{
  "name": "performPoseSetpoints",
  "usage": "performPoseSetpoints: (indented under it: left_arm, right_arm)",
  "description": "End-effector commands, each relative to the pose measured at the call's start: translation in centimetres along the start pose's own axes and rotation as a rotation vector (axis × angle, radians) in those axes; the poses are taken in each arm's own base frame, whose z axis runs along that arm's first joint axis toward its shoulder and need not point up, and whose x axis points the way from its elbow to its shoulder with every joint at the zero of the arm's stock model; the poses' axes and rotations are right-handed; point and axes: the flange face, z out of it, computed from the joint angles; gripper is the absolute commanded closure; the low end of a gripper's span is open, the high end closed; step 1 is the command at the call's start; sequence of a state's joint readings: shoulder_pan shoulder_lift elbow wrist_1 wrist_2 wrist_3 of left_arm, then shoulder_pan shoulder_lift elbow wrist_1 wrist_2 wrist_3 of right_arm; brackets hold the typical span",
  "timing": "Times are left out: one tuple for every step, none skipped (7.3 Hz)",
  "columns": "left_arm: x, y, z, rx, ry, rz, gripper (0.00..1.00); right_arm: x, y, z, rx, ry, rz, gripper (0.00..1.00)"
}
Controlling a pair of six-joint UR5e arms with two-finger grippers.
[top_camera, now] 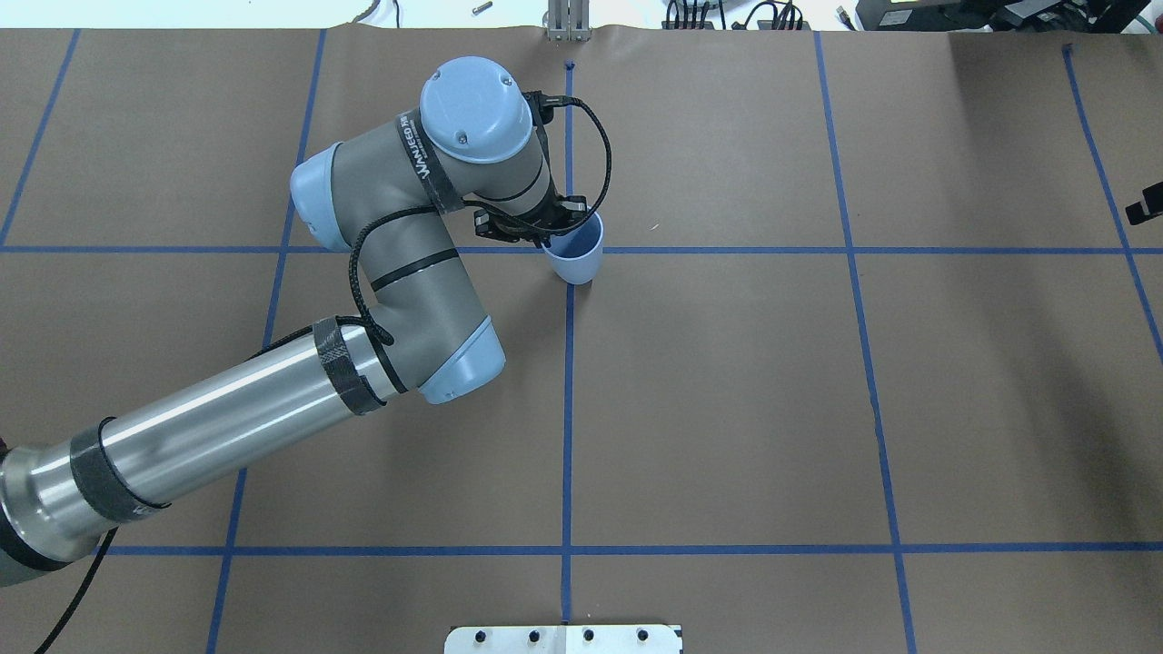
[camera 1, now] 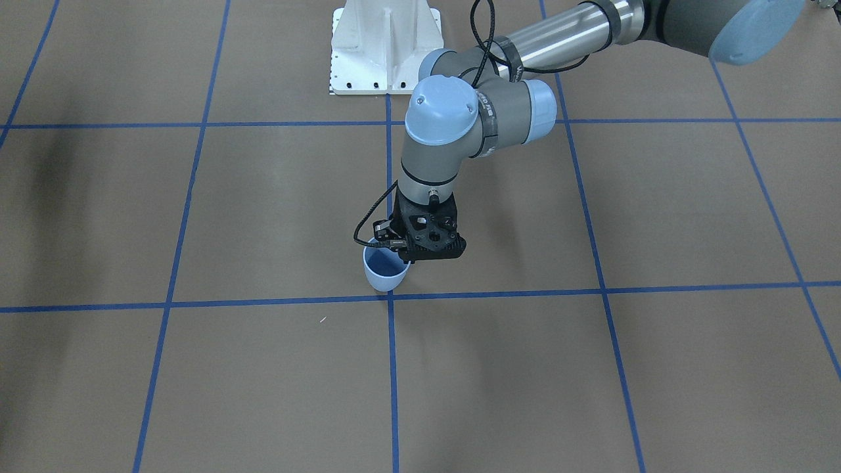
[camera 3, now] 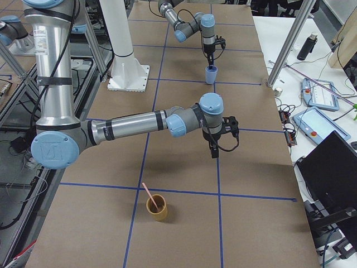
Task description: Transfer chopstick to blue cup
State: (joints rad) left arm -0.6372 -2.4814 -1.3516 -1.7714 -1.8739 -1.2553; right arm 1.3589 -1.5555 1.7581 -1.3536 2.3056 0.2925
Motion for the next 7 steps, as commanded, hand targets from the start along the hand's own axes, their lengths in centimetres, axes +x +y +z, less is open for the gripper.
performPoseSetpoints:
  left_arm:
    - [-0.8,0.2,0.5,0.002,-0.017,-0.003,0.82]
    - [-1.0,0.2,0.7,0.001,-0.020,-0.004,0.75]
    - [-1.0,0.2,0.6,0.001,-0.018,-0.005,0.72]
    - [-0.6,0.4,-0.2,0.005,-0.001,0.002,0.25]
    - [-0.3,0.2,-2.7,0.020,0.022,0.003,0.02]
    - [-1.2,0.6,-6.8,0.027,0.020,-0.003,0.02]
    - [-4.1,0.7,-10.7,0.051,0.032,-0.014,0.02]
  right_arm:
    - [0.0,0.0,0.0,-0.001,0.000,-0.001,0.00]
    - [0.0,0.0,0.1,-0.002,0.000,0.000,0.00]
    - [0.0,0.0,0.0,-0.001,0.000,0.001,0.00]
    - [-0.1,0.0,-0.1,0.003,-0.001,-0.002,0.00]
    - [-0.1,0.0,-0.1,0.003,-0.001,-0.002,0.00]
    - [-0.2,-0.1,-0.1,0.003,-0.001,-0.005,0.00]
    - [-0.3,-0.2,-0.2,0.004,-0.003,-0.009,0.00]
